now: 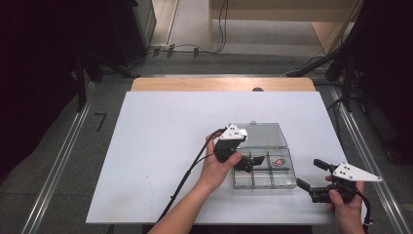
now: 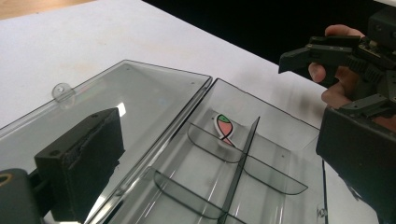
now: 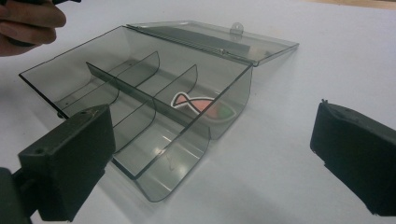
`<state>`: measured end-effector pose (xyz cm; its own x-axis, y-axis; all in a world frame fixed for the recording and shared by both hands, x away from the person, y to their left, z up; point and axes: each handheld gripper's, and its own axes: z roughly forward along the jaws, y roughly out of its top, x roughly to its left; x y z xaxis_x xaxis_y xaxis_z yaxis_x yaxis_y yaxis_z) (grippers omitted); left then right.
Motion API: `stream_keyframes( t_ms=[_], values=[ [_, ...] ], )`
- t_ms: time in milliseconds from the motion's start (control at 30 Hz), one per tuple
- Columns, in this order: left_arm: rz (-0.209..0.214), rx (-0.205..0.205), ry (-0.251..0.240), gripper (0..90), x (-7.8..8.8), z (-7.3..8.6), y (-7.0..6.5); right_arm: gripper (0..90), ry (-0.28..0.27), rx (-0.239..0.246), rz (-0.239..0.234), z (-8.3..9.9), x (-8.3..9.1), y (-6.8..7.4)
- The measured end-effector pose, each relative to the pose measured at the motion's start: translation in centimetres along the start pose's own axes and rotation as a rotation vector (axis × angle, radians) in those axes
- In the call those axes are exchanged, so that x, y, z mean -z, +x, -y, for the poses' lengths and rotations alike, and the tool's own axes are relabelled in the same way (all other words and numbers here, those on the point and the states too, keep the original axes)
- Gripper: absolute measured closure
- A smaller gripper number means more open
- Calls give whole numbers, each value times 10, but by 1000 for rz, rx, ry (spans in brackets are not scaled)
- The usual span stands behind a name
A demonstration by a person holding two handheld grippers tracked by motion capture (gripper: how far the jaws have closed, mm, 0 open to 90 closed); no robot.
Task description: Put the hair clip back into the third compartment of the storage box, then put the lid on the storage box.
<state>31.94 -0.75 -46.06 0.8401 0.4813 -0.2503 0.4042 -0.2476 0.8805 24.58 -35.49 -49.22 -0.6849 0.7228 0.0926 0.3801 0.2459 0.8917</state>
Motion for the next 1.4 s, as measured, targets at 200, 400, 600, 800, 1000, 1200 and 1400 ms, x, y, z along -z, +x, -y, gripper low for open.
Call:
stream_keyframes(
  t_ms=[200,400,600,800,1000,1200,1400],
  values=[
    [-7,-7,5,0,5,0,4,0,4,2,-3,0,0,0],
    [-21,-6,3,0,10,0,11,0,2,4,-4,0,-1,0],
    [-26,5,2,0,15,0,19,0,2,1,0,0,0,0],
    [-44,18,3,0,18,2,27,0,-1,-1,1,0,1,-1],
    [-62,47,6,0,19,6,39,0,0,2,-1,0,0,1],
    [-77,80,12,0,17,9,49,0,-5,-2,0,0,1,0],
    [-90,112,23,0,13,12,55,0,-4,0,2,0,1,0]
  ],
)
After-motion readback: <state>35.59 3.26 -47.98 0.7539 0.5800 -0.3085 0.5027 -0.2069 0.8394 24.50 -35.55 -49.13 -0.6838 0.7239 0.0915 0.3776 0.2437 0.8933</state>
